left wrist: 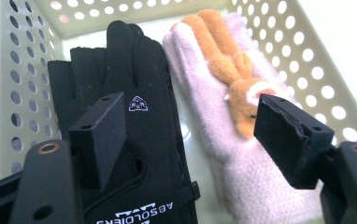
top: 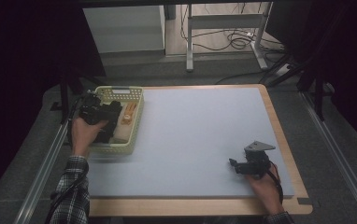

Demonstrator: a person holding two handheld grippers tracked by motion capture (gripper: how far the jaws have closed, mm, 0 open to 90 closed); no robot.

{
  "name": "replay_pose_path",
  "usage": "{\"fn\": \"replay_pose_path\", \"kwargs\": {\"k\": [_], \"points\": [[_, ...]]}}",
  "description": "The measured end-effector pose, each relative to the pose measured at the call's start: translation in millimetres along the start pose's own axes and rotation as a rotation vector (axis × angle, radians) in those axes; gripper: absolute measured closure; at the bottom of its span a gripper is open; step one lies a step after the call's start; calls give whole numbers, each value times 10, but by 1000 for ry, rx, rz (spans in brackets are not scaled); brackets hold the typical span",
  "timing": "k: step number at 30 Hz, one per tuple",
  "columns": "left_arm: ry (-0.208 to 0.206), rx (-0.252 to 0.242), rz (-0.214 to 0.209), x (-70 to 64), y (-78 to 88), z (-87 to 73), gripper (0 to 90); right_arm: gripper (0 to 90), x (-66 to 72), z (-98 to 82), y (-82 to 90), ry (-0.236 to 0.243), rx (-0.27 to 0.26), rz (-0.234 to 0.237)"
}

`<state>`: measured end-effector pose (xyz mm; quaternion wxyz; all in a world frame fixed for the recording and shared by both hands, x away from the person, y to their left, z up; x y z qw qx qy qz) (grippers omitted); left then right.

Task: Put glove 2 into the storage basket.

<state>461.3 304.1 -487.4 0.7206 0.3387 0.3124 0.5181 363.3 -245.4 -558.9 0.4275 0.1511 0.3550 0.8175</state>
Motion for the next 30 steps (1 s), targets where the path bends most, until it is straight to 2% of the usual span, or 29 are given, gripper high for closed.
{"fn": "replay_pose_path", "kwargs": {"k": [16,30], "points": [[-55,-44,-41,-141,170,-60,137,207,1,0,0,0,0,-1],[-100,-82,-83,-311,300,-101,95,206,1,0,0,1,0,-1]]}}
Point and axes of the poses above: each handheld gripper's, and its own axes: y roughly backward along the jaws, z roughly out of its top, x roughly to its left, the point moved 4 cm from there along -y, roughly forward along the jaws, and after that the axes turned 3 degrees about x, right-handed, at the moved point
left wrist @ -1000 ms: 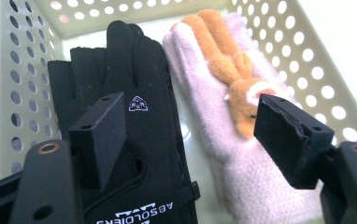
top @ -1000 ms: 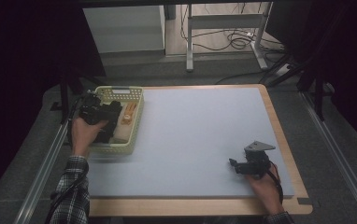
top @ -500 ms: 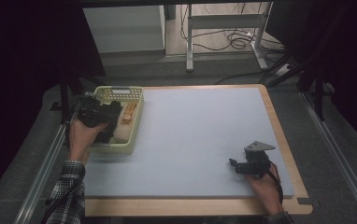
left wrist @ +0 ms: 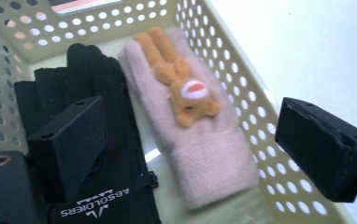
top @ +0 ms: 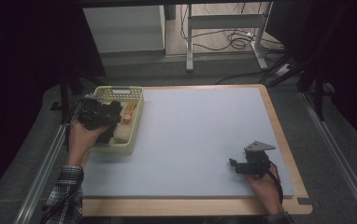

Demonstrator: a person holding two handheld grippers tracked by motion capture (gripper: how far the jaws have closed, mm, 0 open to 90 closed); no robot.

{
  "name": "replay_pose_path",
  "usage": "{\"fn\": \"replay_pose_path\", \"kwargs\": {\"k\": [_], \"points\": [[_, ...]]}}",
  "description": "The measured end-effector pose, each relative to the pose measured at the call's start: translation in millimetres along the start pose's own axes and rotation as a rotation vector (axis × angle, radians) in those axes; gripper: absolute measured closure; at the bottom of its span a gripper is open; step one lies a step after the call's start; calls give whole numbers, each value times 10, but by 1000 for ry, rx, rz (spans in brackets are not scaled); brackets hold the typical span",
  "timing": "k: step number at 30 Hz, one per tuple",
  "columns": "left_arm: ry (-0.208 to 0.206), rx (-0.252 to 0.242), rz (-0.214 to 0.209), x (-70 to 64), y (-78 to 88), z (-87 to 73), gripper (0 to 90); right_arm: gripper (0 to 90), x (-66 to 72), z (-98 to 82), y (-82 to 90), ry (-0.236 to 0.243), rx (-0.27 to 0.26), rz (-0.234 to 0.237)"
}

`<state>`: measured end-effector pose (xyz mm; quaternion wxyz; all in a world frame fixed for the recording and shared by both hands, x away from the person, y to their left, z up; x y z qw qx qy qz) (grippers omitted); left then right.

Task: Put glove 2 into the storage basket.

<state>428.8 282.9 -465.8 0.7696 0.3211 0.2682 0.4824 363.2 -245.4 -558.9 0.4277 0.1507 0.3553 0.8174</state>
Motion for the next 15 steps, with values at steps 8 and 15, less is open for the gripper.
{"fn": "replay_pose_path", "kwargs": {"k": [8,15], "points": [[-22,-20,-30,-117,38,-15,84,206,-1,0,2,1,2,0],[-53,-36,-53,-241,59,-29,75,206,0,0,2,1,2,-1]]}}
Point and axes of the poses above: each handheld gripper's, and its own axes: y roughly backward along the jaws, z roughly out of its top, x roughly to its left, the point moved 4 cm from there along -y, roughly forward along the jaws, and after that the axes turned 3 degrees about x, right-handed, at the moved point
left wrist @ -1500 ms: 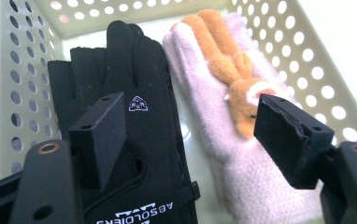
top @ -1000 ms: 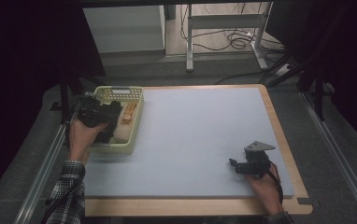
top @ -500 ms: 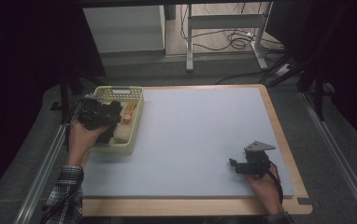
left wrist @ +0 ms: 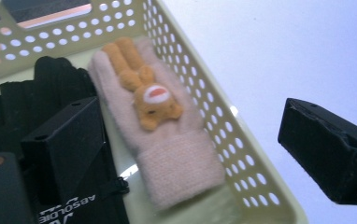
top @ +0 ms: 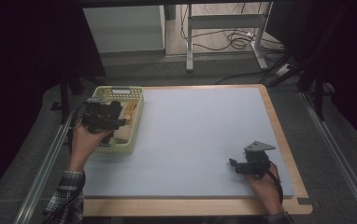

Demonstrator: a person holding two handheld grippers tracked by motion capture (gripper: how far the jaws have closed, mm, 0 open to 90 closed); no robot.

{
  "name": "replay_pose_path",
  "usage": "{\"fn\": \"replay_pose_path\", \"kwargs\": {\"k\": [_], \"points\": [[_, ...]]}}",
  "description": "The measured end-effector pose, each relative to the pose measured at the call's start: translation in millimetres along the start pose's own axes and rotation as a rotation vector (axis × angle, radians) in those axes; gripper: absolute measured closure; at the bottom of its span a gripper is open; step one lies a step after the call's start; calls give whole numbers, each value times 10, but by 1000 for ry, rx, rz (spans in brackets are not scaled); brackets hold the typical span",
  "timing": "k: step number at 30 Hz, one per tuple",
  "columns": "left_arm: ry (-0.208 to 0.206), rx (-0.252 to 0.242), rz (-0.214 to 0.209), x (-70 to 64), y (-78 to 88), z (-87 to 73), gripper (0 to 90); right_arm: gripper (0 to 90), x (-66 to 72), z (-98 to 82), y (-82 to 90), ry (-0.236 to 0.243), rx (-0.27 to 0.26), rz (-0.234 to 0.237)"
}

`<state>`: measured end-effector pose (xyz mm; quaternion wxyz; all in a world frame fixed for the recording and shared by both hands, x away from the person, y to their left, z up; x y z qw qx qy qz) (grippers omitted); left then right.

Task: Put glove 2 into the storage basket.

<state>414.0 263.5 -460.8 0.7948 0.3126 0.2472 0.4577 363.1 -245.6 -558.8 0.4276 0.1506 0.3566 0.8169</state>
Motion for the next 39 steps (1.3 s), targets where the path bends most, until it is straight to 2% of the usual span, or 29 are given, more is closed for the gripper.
{"fn": "replay_pose_path", "kwargs": {"k": [12,25,39], "points": [[-16,-16,-38,-161,-37,-30,44,205,1,0,1,-1,1,0],[-27,-37,-101,-368,-105,-58,22,205,0,1,0,1,-1,-1],[-81,-36,-124,-588,-205,-65,16,205,1,1,0,1,0,-1]]}}
Point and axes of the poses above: each handheld gripper's, and its own axes: y roughly backward along the jaws, z roughly out of its top, x roughly to its left, the point moved 4 cm from there along -y, roughly forward along the jaws, and after that the axes turned 3 degrees about x, right-handed, at the moved point
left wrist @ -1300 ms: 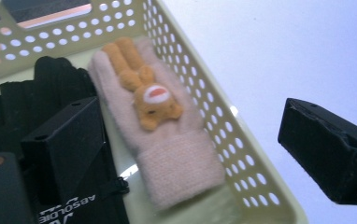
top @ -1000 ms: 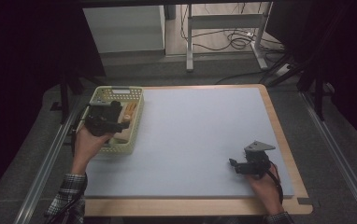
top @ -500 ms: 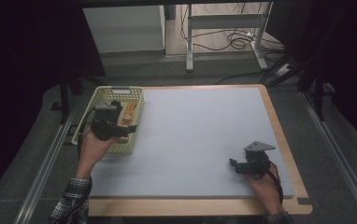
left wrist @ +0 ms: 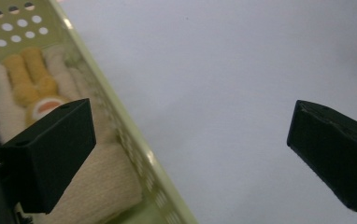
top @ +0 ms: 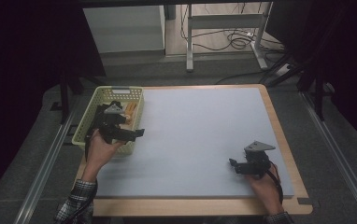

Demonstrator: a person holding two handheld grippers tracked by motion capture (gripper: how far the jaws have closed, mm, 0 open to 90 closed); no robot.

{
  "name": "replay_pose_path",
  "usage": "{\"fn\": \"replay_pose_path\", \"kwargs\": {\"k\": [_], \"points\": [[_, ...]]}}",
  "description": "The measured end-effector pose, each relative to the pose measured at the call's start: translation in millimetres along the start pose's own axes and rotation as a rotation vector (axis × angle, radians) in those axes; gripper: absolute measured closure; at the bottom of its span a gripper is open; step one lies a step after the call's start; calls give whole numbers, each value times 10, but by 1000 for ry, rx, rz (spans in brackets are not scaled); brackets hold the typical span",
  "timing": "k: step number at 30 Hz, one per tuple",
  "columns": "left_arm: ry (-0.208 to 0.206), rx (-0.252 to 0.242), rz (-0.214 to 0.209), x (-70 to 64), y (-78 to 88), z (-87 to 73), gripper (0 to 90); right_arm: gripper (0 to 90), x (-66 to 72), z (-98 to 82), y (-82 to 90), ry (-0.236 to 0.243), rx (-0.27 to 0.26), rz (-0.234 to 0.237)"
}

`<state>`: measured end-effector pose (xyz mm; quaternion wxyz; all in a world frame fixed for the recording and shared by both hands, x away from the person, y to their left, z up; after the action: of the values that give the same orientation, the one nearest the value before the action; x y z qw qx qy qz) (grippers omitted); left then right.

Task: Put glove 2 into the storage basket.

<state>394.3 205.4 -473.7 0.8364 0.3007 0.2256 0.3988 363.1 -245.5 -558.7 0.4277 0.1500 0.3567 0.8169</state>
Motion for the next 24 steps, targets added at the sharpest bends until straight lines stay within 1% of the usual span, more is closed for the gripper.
{"fn": "replay_pose_path", "kwargs": {"k": [8,15,24], "points": [[-32,2,-16,-148,-93,6,16,203,1,0,0,1,0,-2],[-61,-7,-43,-293,-175,4,15,201,5,0,2,0,0,-3],[-86,-18,-81,-492,-272,-27,14,200,3,0,2,1,-1,-3]]}}
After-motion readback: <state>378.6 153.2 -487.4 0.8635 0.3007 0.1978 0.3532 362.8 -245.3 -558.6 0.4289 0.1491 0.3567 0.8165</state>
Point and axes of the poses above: each handheld gripper's, and its own axes: y roughly backward along the jaws, z roughly out of its top, x roughly to its left, the point moved 4 cm from there along -y, roughly forward along the jaws, and after that the axes turned 3 degrees about x, right-handed, at the moved point
